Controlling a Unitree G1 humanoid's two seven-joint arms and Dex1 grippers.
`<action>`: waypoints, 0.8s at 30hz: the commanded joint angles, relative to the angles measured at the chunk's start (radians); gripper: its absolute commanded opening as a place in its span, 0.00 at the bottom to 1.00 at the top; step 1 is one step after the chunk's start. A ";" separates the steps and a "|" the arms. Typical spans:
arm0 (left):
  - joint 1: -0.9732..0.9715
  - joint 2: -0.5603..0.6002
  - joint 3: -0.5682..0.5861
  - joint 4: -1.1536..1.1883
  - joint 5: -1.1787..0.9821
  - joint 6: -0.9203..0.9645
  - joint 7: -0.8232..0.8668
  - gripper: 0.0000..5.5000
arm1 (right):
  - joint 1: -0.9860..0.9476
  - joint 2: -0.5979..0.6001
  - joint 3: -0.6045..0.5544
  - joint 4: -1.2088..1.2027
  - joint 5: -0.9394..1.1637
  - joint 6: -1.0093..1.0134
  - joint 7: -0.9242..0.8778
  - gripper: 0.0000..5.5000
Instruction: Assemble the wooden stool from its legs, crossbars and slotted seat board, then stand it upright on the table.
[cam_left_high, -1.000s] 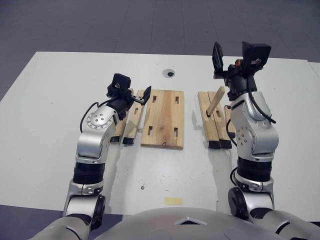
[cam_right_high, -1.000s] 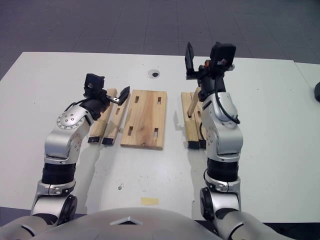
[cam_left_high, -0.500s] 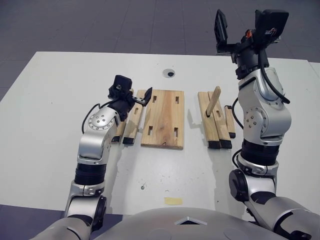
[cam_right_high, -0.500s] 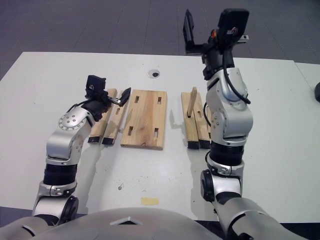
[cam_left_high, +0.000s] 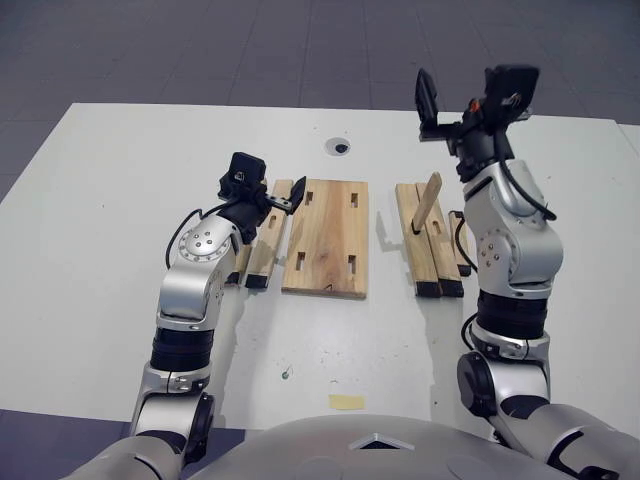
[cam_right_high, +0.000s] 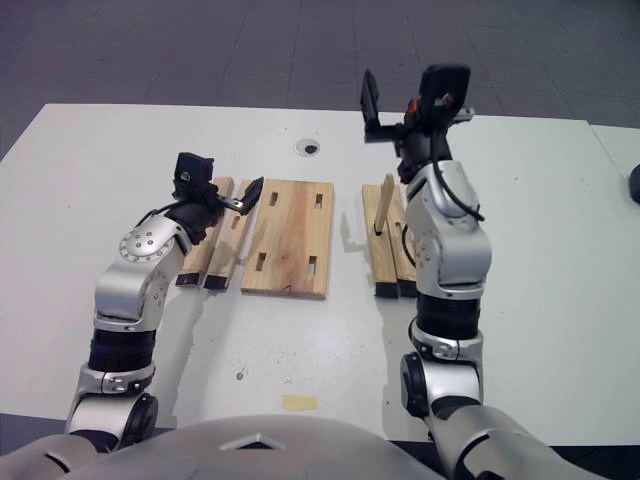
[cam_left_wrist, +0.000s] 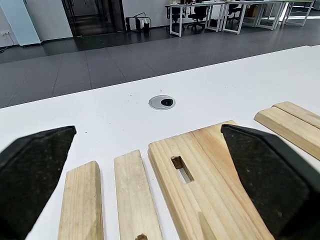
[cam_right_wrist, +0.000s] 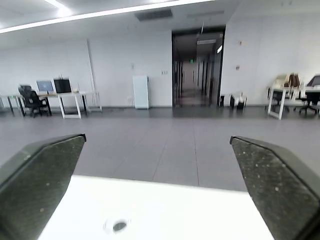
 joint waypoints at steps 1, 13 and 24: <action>-0.002 0.004 0.004 0.005 0.010 -0.001 0.006 0.98 | -0.086 -0.008 -0.022 -0.045 0.031 0.033 -0.008 0.98; 0.018 0.005 0.011 0.002 0.009 0.005 0.018 0.98 | 0.243 0.002 0.084 0.235 0.008 0.017 0.126 0.98; 0.025 -0.006 -0.003 -0.004 0.010 0.009 0.015 0.98 | 0.137 -0.015 -0.034 0.064 0.104 -0.019 0.111 0.98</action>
